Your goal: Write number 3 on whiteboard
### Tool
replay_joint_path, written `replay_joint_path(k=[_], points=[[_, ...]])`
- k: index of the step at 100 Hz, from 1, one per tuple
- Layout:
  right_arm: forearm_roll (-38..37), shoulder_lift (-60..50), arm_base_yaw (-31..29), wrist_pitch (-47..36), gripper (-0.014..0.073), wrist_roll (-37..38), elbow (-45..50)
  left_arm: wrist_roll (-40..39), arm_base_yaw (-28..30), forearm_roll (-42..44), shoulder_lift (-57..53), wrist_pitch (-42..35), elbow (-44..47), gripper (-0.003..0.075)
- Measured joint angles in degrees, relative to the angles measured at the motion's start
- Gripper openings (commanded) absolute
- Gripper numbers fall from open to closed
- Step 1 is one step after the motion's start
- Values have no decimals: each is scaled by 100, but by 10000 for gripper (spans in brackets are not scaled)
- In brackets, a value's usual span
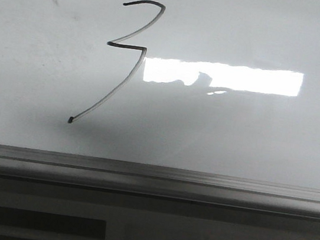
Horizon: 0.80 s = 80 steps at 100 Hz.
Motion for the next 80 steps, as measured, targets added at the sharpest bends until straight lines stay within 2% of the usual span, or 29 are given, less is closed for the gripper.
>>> replay_joint_path(k=[13,23,35,64,80], points=[[-8,-23,293,777,-43,-439,0,1522,0,-889,525,863,-381,373],[-8,-23,562,842,-43,-696,0,2341,0,-1453,1018,1294,-660,369],[-8,-23,714,602,-43,-775,0,2596,0,-1684,1668,1512,-975,369],[-8,-23,723,152,-43,-818,0,2658,0,-1777,2715,2157,-1494,369],[-8,-23,804,-58,-69,-835,0,2667,0,-1777,3038,2176,-1560,369]])
